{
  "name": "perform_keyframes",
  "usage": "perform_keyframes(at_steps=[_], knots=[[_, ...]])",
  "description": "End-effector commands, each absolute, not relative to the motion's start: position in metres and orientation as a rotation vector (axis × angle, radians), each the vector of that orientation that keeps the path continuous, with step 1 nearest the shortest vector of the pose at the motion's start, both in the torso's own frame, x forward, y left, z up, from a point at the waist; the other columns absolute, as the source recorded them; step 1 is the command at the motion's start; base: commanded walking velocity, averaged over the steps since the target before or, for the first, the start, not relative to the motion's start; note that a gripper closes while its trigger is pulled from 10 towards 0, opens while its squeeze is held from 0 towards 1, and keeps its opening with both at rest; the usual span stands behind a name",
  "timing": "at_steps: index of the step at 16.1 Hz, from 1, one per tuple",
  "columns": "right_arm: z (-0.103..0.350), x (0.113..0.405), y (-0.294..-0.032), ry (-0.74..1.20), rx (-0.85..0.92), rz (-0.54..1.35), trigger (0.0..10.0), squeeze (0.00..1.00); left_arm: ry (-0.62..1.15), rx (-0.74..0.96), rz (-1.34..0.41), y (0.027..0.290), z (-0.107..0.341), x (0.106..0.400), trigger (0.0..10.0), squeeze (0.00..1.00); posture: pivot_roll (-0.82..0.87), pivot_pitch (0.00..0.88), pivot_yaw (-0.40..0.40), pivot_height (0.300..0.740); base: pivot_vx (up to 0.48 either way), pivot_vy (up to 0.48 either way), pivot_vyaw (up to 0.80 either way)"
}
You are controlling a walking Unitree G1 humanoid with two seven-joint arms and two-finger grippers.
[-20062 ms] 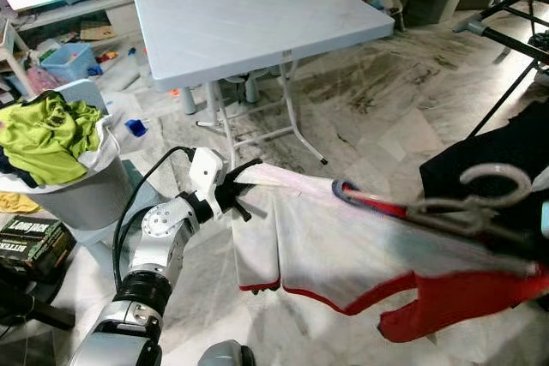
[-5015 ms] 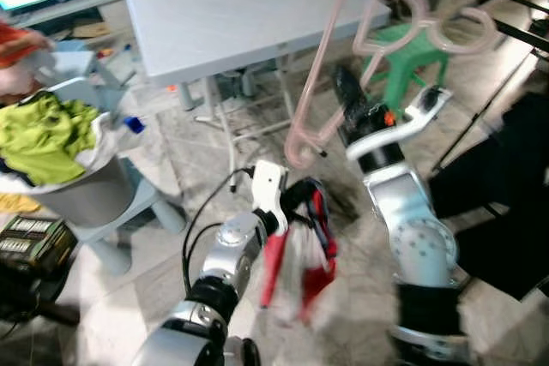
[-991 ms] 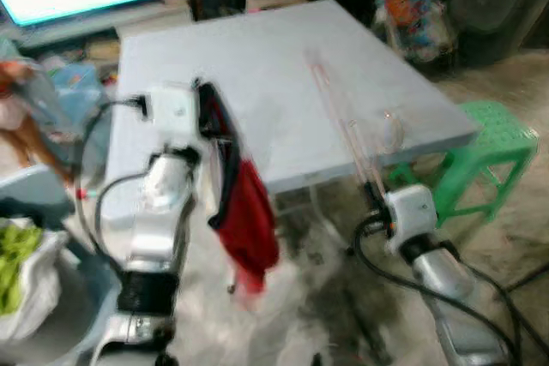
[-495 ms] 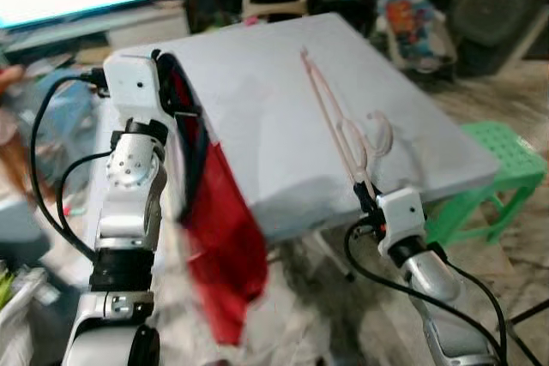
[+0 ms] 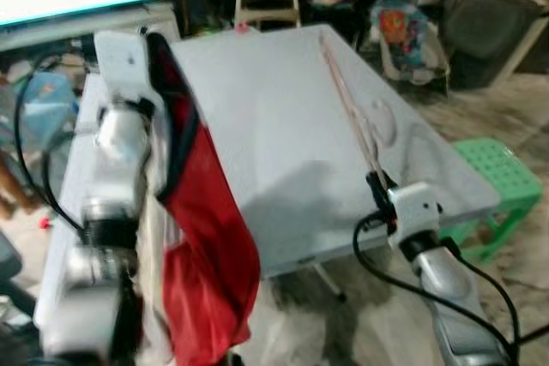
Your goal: Hang hanger
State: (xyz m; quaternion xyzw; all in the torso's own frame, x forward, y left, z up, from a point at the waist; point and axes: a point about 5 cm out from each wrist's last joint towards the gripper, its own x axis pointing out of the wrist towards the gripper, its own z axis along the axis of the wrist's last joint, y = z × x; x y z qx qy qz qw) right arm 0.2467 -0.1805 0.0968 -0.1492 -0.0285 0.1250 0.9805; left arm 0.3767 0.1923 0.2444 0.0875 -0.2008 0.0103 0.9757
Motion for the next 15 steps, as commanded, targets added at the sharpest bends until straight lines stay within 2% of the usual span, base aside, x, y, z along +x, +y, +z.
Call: perform_keyframes(at_steps=[1, 3, 5, 6, 8, 9, 11, 13, 15], knots=[[0.084, 0.244, -0.178, 0.010, -0.286, 0.273, 10.0, 0.00, -0.487, 0.246, 0.014, 0.198, 0.281, 0.389, 10.0, 0.00, -0.08, 0.000, 0.059, 0.740, 0.000, 0.000, 0.00], [0.085, 0.245, -0.180, 0.011, -0.291, 0.275, 10.0, 0.00, -0.501, 0.288, 0.071, 0.217, 0.323, 0.402, 10.0, 0.00, -0.08, 0.000, 0.058, 0.740, 0.000, 0.000, 0.00], [0.087, 0.245, -0.184, 0.009, -0.300, 0.264, 10.0, 0.00, -0.497, 0.234, 0.114, 0.230, 0.353, 0.405, 10.0, 0.00, -0.11, 0.000, 0.075, 0.740, 0.000, 0.000, 0.00], [0.087, 0.243, -0.189, 0.011, -0.307, 0.245, 10.0, 0.00, -0.574, 0.221, 0.181, 0.238, 0.388, 0.399, 10.0, 0.00, -0.12, 0.000, 0.082, 0.740, 0.000, 0.000, 0.00], [0.086, 0.238, -0.192, 0.016, -0.307, 0.230, 10.0, 0.00, -0.755, 0.355, 0.259, 0.234, 0.434, 0.384, 10.0, 0.00, -0.14, 0.000, 0.090, 0.740, 0.000, 0.000, 0.00], [0.086, 0.234, -0.192, 0.020, -0.305, 0.226, 10.0, 0.00, -0.882, 0.513, 0.319, 0.225, 0.458, 0.373, 10.0, 0.00, -0.14, 0.000, 0.089, 0.740, 0.000, 0.000, 0.00], [0.084, 0.232, -0.190, 0.027, -0.303, 0.231, 10.0, 0.00, -0.878, 0.592, 0.287, 0.214, 0.450, 0.378, 10.0, 0.00, -0.14, 0.000, 0.082, 0.740, 0.000, 0.000, 0.00], [0.087, 0.232, -0.188, 0.023, -0.302, 0.239, 10.0, 0.00, -0.669, 0.625, 0.194, 0.208, 0.386, 0.401, 10.0, 0.00, -0.15, 0.000, 0.079, 0.740, 0.000, 0.000, 0.00], [0.088, 0.233, -0.189, 0.023, -0.304, 0.243, 10.0, 0.00, -0.451, 0.553, 0.142, 0.213, 0.319, 0.413, 10.0, 0.00, -0.15, 0.000, 0.079, 0.740, 0.000, 0.000, 0.00]])
